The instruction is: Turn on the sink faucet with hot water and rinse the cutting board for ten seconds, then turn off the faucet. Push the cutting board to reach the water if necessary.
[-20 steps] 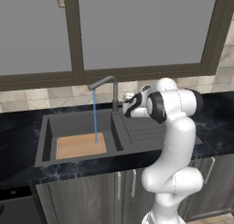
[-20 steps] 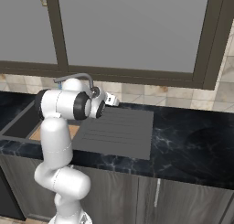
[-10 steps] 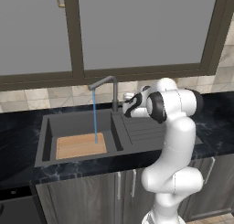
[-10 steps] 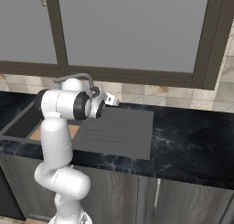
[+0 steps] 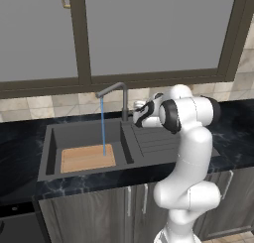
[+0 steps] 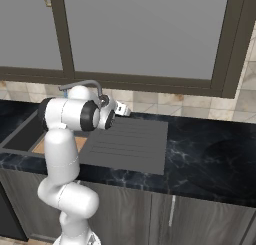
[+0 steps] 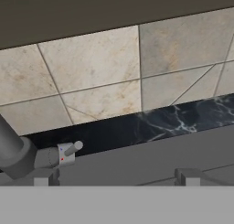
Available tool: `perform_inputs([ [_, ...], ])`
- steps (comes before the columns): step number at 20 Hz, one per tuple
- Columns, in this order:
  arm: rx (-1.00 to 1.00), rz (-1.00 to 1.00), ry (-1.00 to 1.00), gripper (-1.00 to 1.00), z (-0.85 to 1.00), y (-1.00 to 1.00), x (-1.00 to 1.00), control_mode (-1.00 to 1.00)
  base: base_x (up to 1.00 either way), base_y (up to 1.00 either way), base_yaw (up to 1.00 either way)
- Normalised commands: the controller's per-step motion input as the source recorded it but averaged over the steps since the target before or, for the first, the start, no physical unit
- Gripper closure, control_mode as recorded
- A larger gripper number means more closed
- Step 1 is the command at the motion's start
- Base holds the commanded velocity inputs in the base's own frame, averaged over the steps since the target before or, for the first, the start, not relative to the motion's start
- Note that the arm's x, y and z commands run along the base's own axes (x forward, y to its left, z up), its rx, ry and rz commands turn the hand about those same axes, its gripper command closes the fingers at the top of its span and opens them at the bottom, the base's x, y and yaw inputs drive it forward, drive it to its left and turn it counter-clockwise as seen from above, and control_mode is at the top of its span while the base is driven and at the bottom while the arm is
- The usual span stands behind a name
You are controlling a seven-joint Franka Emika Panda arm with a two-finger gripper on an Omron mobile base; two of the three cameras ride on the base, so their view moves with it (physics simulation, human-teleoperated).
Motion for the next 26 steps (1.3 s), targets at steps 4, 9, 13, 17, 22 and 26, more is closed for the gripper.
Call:
perform_inputs([
  [4, 0.0, 0.0, 0.0, -1.0, 0.0, 0.0, 0.0, -1.0, 0.0, 0.0, 0.0],
  [9, 0.0, 0.0, 0.0, -1.0, 0.0, 0.0, 0.0, -1.0, 0.0, 0.0, 0.0],
  [13, 0.0, 0.0, 0.0, -1.0, 0.0, 0.0, 0.0, -1.0, 0.0, 0.0, 0.0],
  [17, 0.0, 0.0, 0.0, -1.0, 0.0, 0.0, 0.0, -1.0, 0.0, 0.0, 0.0],
  [22, 0.0, 0.0, 0.0, -1.0, 0.0, 0.0, 0.0, -1.0, 0.0, 0.0, 0.0],
  [26, 0.0, 0.0, 0.0, -1.0, 0.0, 0.0, 0.0, -1.0, 0.0, 0.0, 0.0],
])
